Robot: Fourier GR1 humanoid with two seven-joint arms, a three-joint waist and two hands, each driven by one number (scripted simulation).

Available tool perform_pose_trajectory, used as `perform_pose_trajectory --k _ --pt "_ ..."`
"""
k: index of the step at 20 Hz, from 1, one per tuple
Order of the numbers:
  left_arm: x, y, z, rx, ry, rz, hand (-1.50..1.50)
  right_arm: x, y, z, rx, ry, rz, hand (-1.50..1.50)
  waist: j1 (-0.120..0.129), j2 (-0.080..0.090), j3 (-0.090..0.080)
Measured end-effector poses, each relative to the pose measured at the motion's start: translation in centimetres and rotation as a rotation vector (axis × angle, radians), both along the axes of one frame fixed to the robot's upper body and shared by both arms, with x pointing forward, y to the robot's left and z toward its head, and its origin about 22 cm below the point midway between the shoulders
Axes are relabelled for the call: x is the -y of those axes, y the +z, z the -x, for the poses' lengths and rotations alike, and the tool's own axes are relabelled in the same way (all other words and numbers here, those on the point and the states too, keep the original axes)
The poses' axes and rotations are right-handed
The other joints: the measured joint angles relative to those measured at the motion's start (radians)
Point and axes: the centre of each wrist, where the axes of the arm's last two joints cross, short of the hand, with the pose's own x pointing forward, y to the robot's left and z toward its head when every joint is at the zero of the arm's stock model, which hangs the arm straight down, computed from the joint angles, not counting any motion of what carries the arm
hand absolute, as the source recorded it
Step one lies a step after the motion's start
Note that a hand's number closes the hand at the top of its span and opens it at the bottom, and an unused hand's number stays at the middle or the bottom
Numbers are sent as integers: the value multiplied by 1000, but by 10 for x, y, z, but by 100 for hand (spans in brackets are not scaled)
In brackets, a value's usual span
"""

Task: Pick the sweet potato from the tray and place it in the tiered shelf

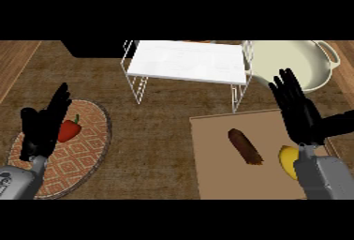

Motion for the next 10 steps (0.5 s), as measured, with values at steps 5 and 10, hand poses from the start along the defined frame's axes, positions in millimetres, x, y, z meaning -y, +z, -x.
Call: perform_pose_trajectory --k 5,10 --pt "0 -14 8 -90 31 82 0 28 60 -4 226 50 364 150 -10 13 0" --pt "7 -39 21 -215 45 194 0 79 102 0 242 -64 894 -150 -26 24 -6"
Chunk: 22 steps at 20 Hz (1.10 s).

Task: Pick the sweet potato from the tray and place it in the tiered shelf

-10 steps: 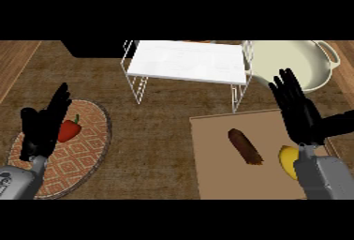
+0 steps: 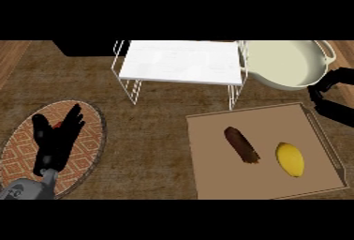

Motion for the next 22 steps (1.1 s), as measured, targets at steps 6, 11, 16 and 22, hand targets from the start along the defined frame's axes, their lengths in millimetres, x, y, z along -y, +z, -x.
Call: perform_pose_trajectory --k 6,11,16,22 --pt "-9 -15 7 -42 -14 71 0 17 9 23 -36 46 188 -150 9 2 10" --pt "-7 -17 9 -39 -19 87 0 9 28 38 -132 176 303 -150 12 1 12" --pt "-3 -18 9 -38 -18 93 0 -30 50 62 -228 252 400 -150 11 -1 13" --pt "0 -16 6 -48 -30 100 0 -86 54 85 -306 199 537 -150 23 2 12"
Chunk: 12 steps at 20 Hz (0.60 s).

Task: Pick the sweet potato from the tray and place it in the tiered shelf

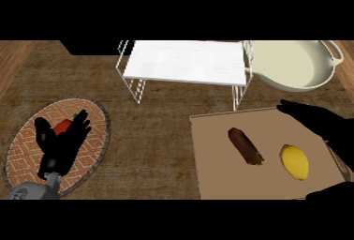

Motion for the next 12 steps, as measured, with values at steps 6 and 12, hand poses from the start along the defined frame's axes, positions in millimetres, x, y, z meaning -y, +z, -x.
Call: perform_pose_trajectory --k 6,12 --pt "-1 0 -3 7 -14 -7 0 -57 -11 8 40 -114 92 -150 11 2 0" --pt "1 -2 0 20 -13 -8 0 -95 -47 -7 34 -208 200 -150 12 2 2"
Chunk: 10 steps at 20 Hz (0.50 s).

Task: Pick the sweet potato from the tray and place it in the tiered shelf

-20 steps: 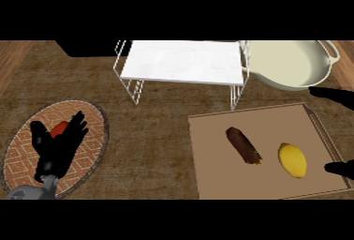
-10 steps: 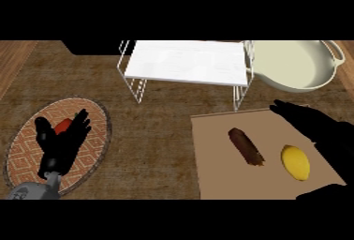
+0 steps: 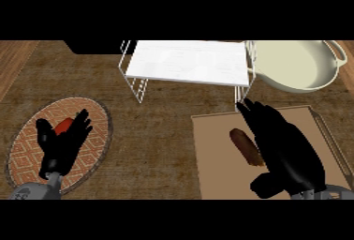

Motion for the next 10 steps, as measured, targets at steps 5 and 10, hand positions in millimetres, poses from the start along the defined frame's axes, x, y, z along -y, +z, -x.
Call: perform_pose_trajectory --k 5,10 --pt "-1 0 -2 -17 5 4 0 -23 -22 -4 -42 -22 76 -150 -5 -1 2" --pt "-5 5 -3 -28 6 0 0 -32 -37 0 -59 -38 132 -150 -9 0 0"
